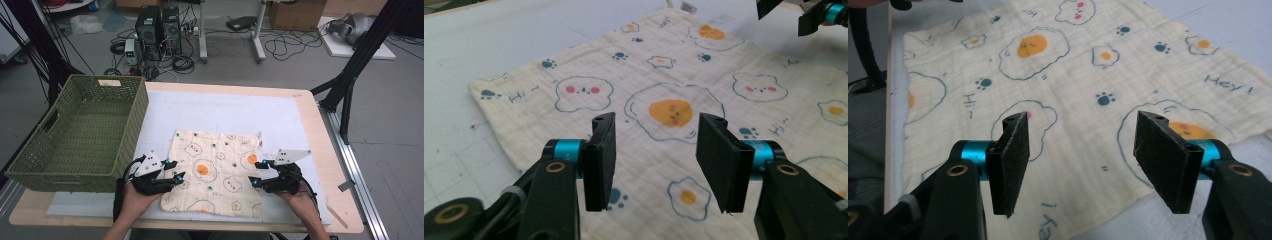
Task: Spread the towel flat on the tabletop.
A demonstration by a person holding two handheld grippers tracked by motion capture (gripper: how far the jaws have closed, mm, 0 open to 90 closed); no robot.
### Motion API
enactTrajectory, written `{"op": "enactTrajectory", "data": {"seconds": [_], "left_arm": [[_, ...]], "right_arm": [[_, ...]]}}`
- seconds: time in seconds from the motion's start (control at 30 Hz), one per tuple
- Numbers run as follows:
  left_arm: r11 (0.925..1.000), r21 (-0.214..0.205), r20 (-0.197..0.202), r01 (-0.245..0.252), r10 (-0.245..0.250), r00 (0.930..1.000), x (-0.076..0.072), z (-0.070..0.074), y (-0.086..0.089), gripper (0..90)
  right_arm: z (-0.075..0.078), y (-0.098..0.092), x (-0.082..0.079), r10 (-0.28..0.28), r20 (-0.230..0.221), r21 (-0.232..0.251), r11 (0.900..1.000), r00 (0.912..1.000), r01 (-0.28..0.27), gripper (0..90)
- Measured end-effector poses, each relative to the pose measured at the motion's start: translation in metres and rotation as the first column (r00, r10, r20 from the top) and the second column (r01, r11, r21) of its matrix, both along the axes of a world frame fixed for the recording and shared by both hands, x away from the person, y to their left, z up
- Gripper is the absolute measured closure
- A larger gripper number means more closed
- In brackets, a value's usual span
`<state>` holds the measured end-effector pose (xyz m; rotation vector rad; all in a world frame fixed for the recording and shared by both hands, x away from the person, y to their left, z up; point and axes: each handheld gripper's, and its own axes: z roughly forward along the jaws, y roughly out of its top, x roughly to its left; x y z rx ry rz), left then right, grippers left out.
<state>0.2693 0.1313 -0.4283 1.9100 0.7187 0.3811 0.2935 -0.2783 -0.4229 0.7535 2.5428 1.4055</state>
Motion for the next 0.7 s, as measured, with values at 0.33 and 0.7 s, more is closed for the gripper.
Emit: {"op": "enactTrajectory", "data": {"seconds": [0.33,0.7], "left_arm": [[1.0,0.0,0.007,0.003,-0.003,1.0,0.002,-0.0018,0.0012,41.5],[1.0,-0.006,0.004,-0.001,0.001,1.0,0.0001,-0.0038,0.0036,39.9]], "right_arm": [[0.0022,-0.0014,0.0082,-0.053,0.004,0.016,0.9984,0.9986,0.053,28.1],[-0.0001,0.0038,0.0036,-0.057,-0.005,0.01,0.9983,0.9984,0.057,21.9]]}}
